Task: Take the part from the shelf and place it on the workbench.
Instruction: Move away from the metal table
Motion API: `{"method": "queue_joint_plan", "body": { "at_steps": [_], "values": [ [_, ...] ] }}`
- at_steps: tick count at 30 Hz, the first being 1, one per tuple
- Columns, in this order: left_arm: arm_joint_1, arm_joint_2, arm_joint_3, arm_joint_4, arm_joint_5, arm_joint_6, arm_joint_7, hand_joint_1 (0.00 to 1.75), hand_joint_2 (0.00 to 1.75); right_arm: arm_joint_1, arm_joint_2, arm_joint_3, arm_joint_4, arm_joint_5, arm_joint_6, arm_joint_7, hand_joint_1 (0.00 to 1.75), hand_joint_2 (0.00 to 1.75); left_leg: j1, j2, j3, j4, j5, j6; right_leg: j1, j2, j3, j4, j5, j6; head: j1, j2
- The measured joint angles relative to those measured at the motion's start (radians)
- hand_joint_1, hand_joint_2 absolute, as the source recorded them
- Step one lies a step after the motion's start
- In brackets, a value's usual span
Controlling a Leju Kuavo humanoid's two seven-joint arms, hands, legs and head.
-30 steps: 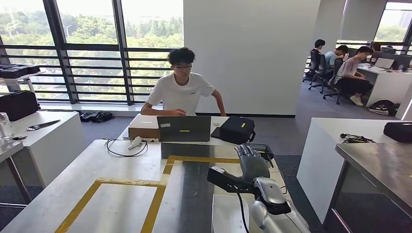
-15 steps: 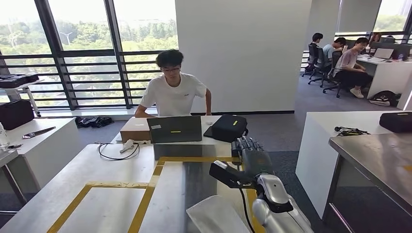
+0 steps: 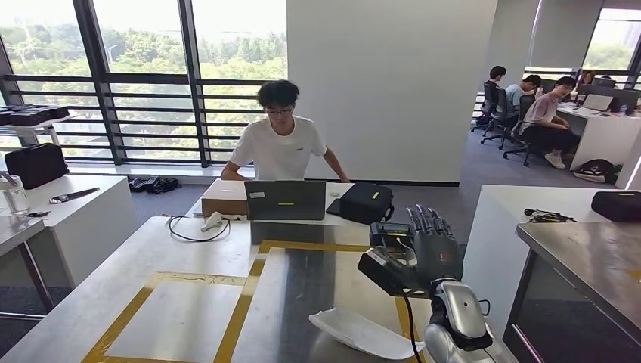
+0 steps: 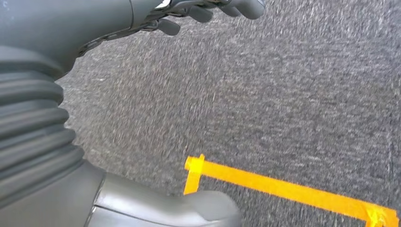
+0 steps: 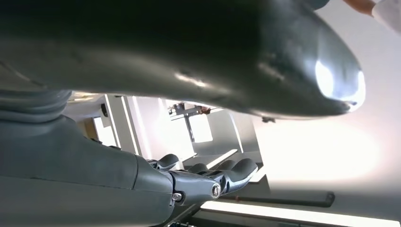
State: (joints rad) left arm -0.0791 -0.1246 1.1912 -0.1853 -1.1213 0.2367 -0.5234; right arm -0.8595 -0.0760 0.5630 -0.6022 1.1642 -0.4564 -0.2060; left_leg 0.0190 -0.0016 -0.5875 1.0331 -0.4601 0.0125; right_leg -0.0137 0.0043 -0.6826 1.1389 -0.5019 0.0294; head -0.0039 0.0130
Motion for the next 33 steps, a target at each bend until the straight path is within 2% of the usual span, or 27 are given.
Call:
{"method": "queue_joint_plan", "body": {
  "at_steps": [1, 2, 3, 4, 5, 7, 8, 9, 11, 12, 13, 14, 15, 17, 18, 19, 20, 21, 23, 24, 25, 28, 29, 30, 32, 33],
  "values": [
    [0.000, 0.004, -0.001, 0.000, 0.004, 0.002, -0.008, 0.00, 1.75, 0.006, -0.006, -0.004, -0.010, 0.002, -0.004, 0.001, 0.00, 0.00, -0.001, 0.001, -0.010, 0.000, 0.006, 0.003, 0.000, 0.000, -0.026, 0.069, -0.043, 0.003, 0.001, 0.000],
    [-0.001, 0.008, -0.002, -0.001, 0.009, 0.004, -0.015, 0.00, 1.75, 0.012, -0.011, -0.008, -0.019, 0.003, -0.009, 0.001, 0.00, 0.00, -0.001, 0.002, -0.020, 0.001, 0.013, 0.004, 0.000, 0.000, -0.045, 0.130, -0.074, 0.005, 0.002, 0.000],
    [-0.001, 0.013, -0.002, -0.002, 0.016, 0.006, -0.020, 0.00, 1.75, 0.018, -0.015, -0.013, -0.025, 0.003, -0.014, 0.001, 0.00, 0.00, -0.002, 0.003, -0.029, 0.001, 0.019, 0.004, 0.000, 0.000, -0.051, 0.167, -0.089, 0.006, 0.002, 0.000],
    [-0.001, 0.016, -0.002, -0.002, 0.022, 0.006, -0.024, 0.00, 1.75, 0.023, -0.018, -0.018, -0.031, 0.003, -0.018, 0.001, 0.00, 0.00, -0.002, 0.003, -0.037, 0.002, 0.026, 0.003, 0.000, 0.000, -0.037, 0.165, -0.085, 0.005, 0.002, 0.000],
    [-0.002, 0.019, -0.001, -0.002, 0.027, 0.006, -0.026, 0.00, 1.75, 0.025, -0.019, -0.022, -0.037, 0.003, -0.020, 0.000, 0.00, 0.00, -0.002, 0.003, -0.044, 0.002, 0.032, 0.001, 0.000, 0.000, 0.000, 0.120, -0.065, 0.003, 0.002, 0.000],
    [-0.003, 0.022, -0.001, -0.002, 0.031, 0.006, -0.027, 0.00, 1.75, 0.024, -0.021, -0.030, -0.050, 0.003, -0.024, 0.000, 0.00, 0.00, -0.002, 0.003, -0.054, 0.004, 0.043, -0.006, 0.002, 0.000, 0.100, -0.024, -0.028, -0.006, 0.002, 0.000],
    [-0.004, 0.023, 0.000, -0.002, 0.032, 0.006, -0.026, 0.00, 1.75, 0.023, -0.021, -0.033, -0.056, 0.003, -0.027, -0.001, 0.00, 0.00, -0.002, 0.002, -0.057, 0.003, 0.048, -0.011, 0.006, 0.000, 0.132, -0.075, -0.016, -0.011, 0.002, 0.000],
    [-0.006, 0.025, 0.000, -0.002, 0.032, 0.007, -0.024, 0.00, 1.75, 0.021, -0.021, -0.037, -0.061, 0.003, -0.029, -0.002, 0.00, 0.00, -0.002, 0.002, -0.058, 0.003, 0.053, -0.016, 0.009, 0.000, 0.147, -0.104, -0.013, -0.018, 0.002, 0.000],
    [-0.007, 0.028, 0.000, -0.002, 0.035, 0.013, -0.020, 0.00, 1.75, 0.018, -0.021, -0.043, -0.069, 0.005, -0.033, -0.003, 0.00, 0.00, -0.003, 0.001, -0.058, -0.002, 0.063, -0.030, 0.015, 0.000, 0.142, -0.110, -0.005, -0.031, 0.002, 0.000],
    [-0.007, 0.031, 0.000, -0.002, 0.039, 0.017, -0.018, 0.00, 1.75, 0.017, -0.019, -0.045, -0.072, 0.009, -0.034, -0.004, 0.00, 0.00, -0.002, 0.002, -0.062, -0.003, 0.066, -0.037, 0.012, -0.001, 0.139, -0.115, 0.000, -0.039, 0.003, 0.000],
    [-0.007, 0.034, 0.001, -0.002, 0.045, 0.023, -0.018, 0.00, 1.75, 0.017, -0.016, -0.047, -0.075, 0.011, -0.034, -0.005, 0.00, 0.00, -0.002, 0.002, -0.068, 0.002, 0.058, -0.042, 0.010, -0.001, 0.134, -0.118, 0.008, -0.046, 0.002, 0.000],
    [-0.006, 0.038, 0.002, -0.002, 0.052, 0.027, -0.016, 0.00, 1.75, 0.019, -0.013, -0.049, -0.079, 0.012, -0.036, -0.007, 0.00, 0.00, -0.002, 0.002, -0.078, 0.022, 0.037, -0.047, 0.007, -0.002, 0.127, -0.121, 0.018, -0.054, 0.001, 0.000],
    [-0.006, 0.043, 0.004, -0.002, 0.058, 0.034, -0.014, 0.00, 1.75, 0.023, -0.010, -0.053, -0.083, 0.006, -0.038, -0.013, 0.00, 0.00, -0.001, 0.002, -0.094, 0.063, 0.000, -0.050, 0.005, -0.003, 0.119, -0.124, 0.028, -0.060, 0.000, 0.000],
    [-0.006, 0.051, 0.010, -0.003, 0.067, 0.051, -0.010, 0.00, 1.75, 0.041, -0.004, -0.066, -0.096, -0.013, -0.043, -0.028, 0.00, 0.00, -0.001, 0.001, -0.131, 0.188, -0.086, -0.056, 0.006, -0.003, 0.101, -0.124, 0.042, -0.066, -0.002, 0.000],
    [-0.005, 0.055, 0.013, -0.004, 0.071, 0.061, -0.010, 0.00, 1.75, 0.057, -0.001, -0.073, -0.104, -0.021, -0.047, -0.034, 0.00, 0.00, -0.001, 0.001, -0.142, 0.242, -0.111, -0.058, 0.007, -0.003, 0.092, -0.123, 0.049, -0.066, -0.003, 0.000],
    [-0.004, 0.057, 0.015, -0.004, 0.074, 0.071, -0.012, 0.00, 1.75, 0.076, 0.002, -0.080, -0.112, -0.024, -0.053, -0.036, 0.00, 0.00, -0.001, 0.001, -0.137, 0.266, -0.117, -0.059, 0.008, -0.004, 0.083, -0.123, 0.056, -0.065, -0.003, 0.000],
    [-0.003, 0.059, 0.016, -0.005, 0.075, 0.080, -0.014, 0.00, 1.75, 0.097, 0.003, -0.087, -0.121, -0.025, -0.061, -0.034, 0.00, 0.00, -0.001, 0.001, -0.115, 0.253, -0.105, -0.058, 0.008, -0.004, 0.075, -0.122, 0.061, -0.063, -0.003, 0.000],
    [-0.002, 0.061, 0.017, -0.006, 0.076, 0.086, -0.015, 0.00, 1.75, 0.117, 0.005, -0.095, -0.131, -0.025, -0.069, -0.031, 0.00, 0.00, -0.001, 0.002, -0.073, 0.201, -0.083, -0.056, 0.008, -0.005, 0.068, -0.120, 0.066, -0.060, -0.003, 0.000],
    [-0.002, 0.066, 0.017, -0.007, 0.074, 0.092, -0.015, 0.00, 1.75, 0.150, 0.007, -0.114, -0.151, -0.024, -0.085, -0.024, 0.00, 0.00, -0.004, 0.001, 0.018, 0.065, -0.057, -0.049, 0.008, -0.007, 0.056, -0.115, 0.075, -0.052, -0.003, 0.000],
    [-0.001, 0.069, 0.017, -0.008, 0.072, 0.094, -0.014, 0.00, 1.75, 0.162, 0.008, -0.123, -0.159, -0.024, -0.092, -0.023, 0.00, 0.00, -0.007, -0.001, 0.046, 0.022, -0.052, -0.044, 0.008, -0.008, 0.053, -0.112, 0.079, -0.047, -0.003, 0.000],
    [0.000, 0.071, 0.017, -0.008, 0.071, 0.094, -0.013, 0.00, 1.75, 0.172, 0.010, -0.131, -0.166, -0.023, -0.096, -0.022, 0.00, 0.00, -0.009, -0.002, 0.055, 0.002, -0.054, -0.038, 0.008, -0.009, 0.050, -0.111, 0.083, -0.041, -0.003, 0.000],
    [0.002, 0.074, 0.017, -0.009, 0.070, 0.097, -0.009, 0.00, 1.75, 0.195, 0.012, -0.145, -0.181, -0.023, -0.098, -0.021, 0.00, 0.00, -0.010, -0.002, 0.046, -0.004, -0.042, -0.016, 0.008, -0.007, 0.040, -0.107, 0.087, -0.022, -0.003, 0.000],
    [0.002, 0.074, 0.017, -0.010, 0.070, 0.098, -0.001, 0.00, 1.75, 0.202, 0.012, -0.151, -0.187, -0.023, -0.099, -0.019, 0.00, 0.00, -0.008, 0.000, 0.041, -0.006, -0.035, -0.008, 0.007, -0.006, 0.031, -0.091, 0.070, -0.017, -0.003, 0.000],
    [0.002, 0.074, 0.017, -0.010, 0.069, 0.100, 0.011, 0.00, 1.75, 0.210, 0.012, -0.158, -0.193, -0.022, -0.101, -0.015, 0.00, 0.00, -0.007, 0.002, 0.034, -0.008, -0.026, 0.000, 0.006, -0.005, 0.015, -0.056, 0.039, -0.013, -0.002, 0.000],
    [0.002, 0.076, 0.017, -0.010, 0.066, 0.101, 0.044, 0.00, 1.75, 0.233, 0.012, -0.172, -0.209, -0.016, -0.106, -0.007, 0.00, 0.00, -0.007, 0.003, 0.015, -0.007, -0.011, 0.009, 0.005, -0.005, -0.030, 0.068, -0.044, -0.006, -0.001, 0.000],
    [0.003, 0.076, 0.018, -0.010, 0.065, 0.100, 0.055, 0.00, 1.75, 0.248, 0.012, -0.180, -0.216, -0.011, -0.109, -0.003, 0.00, 0.00, -0.007, 0.003, 0.005, -0.006, -0.004, 0.010, 0.005, -0.005, -0.048, 0.129, -0.073, -0.004, 0.000, 0.000]
  ]
}}
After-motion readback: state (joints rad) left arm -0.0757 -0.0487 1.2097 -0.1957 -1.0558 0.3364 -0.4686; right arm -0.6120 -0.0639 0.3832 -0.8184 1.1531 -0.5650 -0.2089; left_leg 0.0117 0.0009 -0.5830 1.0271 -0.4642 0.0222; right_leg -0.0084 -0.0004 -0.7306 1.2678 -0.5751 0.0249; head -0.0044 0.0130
